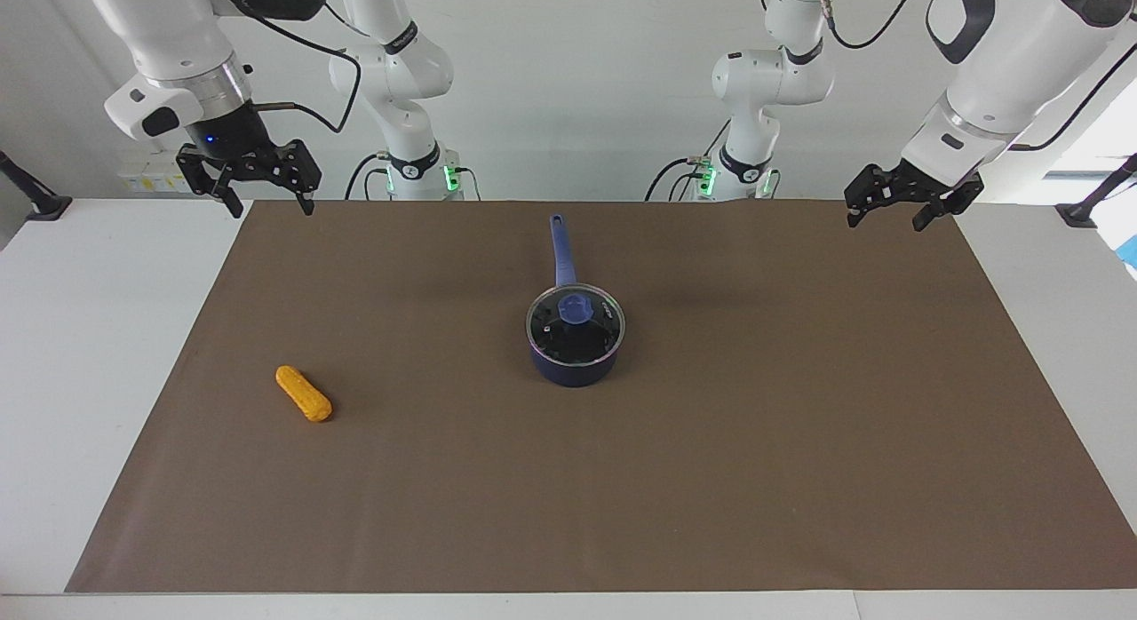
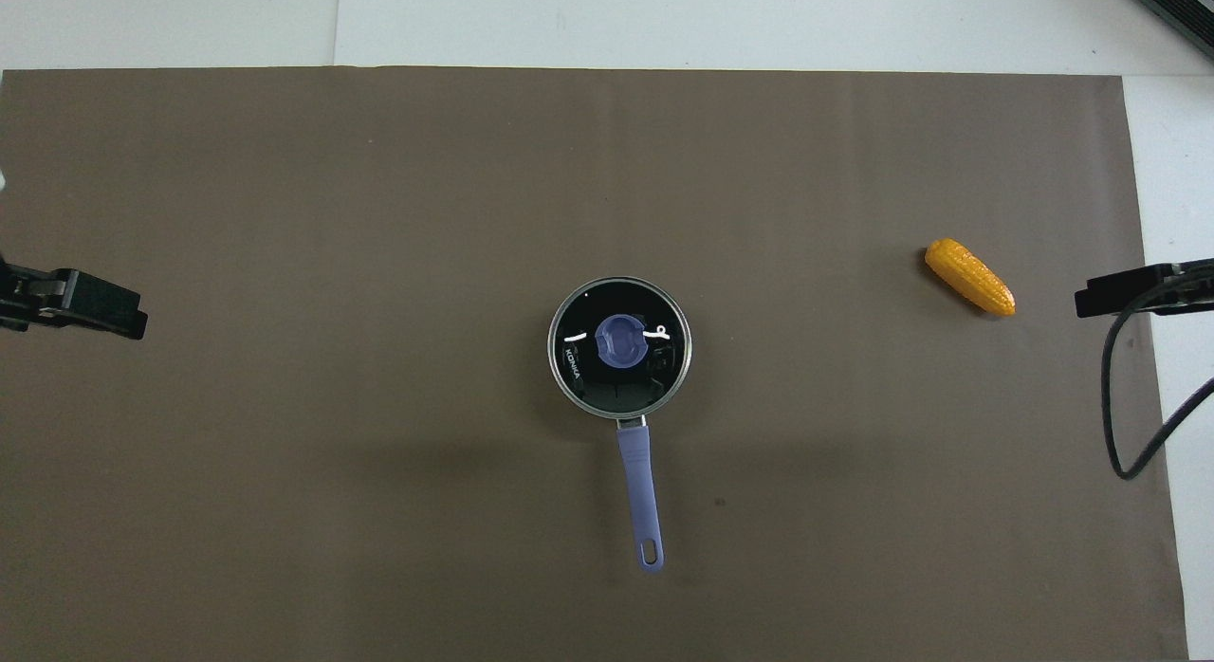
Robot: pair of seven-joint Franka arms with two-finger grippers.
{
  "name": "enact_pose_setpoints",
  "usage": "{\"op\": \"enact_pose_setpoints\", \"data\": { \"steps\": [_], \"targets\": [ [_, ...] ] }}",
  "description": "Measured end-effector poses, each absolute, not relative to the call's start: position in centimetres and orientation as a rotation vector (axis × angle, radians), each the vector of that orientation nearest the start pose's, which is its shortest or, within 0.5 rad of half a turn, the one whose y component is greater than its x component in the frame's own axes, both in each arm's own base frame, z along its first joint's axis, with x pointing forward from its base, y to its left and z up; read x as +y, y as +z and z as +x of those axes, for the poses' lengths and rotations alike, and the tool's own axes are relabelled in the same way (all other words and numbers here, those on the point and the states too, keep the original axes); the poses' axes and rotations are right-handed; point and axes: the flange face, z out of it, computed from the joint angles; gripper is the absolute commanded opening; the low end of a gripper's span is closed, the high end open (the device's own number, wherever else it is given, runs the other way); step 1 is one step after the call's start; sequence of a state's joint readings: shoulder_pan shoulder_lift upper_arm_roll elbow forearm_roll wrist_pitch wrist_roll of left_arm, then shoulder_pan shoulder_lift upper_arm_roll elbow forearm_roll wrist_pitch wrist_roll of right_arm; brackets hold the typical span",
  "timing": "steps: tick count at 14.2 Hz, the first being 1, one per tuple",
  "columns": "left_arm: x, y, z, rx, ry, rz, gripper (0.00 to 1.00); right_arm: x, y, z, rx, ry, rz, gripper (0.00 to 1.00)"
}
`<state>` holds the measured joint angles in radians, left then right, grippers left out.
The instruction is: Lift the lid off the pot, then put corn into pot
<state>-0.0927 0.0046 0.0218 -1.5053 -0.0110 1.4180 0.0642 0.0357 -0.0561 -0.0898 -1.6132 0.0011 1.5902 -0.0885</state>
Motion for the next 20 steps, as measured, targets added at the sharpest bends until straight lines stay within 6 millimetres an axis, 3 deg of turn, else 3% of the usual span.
{"op": "enact_pose_setpoints", "data": {
  "steps": [16,20],
  "targets": [
    [-5.0,63.8,53.8,0.253,0.15,-3.142,1.0,-3.1,63.7,53.8,-0.053,-0.052,-3.137,1.0],
    [-6.7,63.7,53.6,0.312,0.151,-3.137,1.0,-3.1,63.7,53.8,-0.052,-0.052,-3.137,1.0]
  ]
}}
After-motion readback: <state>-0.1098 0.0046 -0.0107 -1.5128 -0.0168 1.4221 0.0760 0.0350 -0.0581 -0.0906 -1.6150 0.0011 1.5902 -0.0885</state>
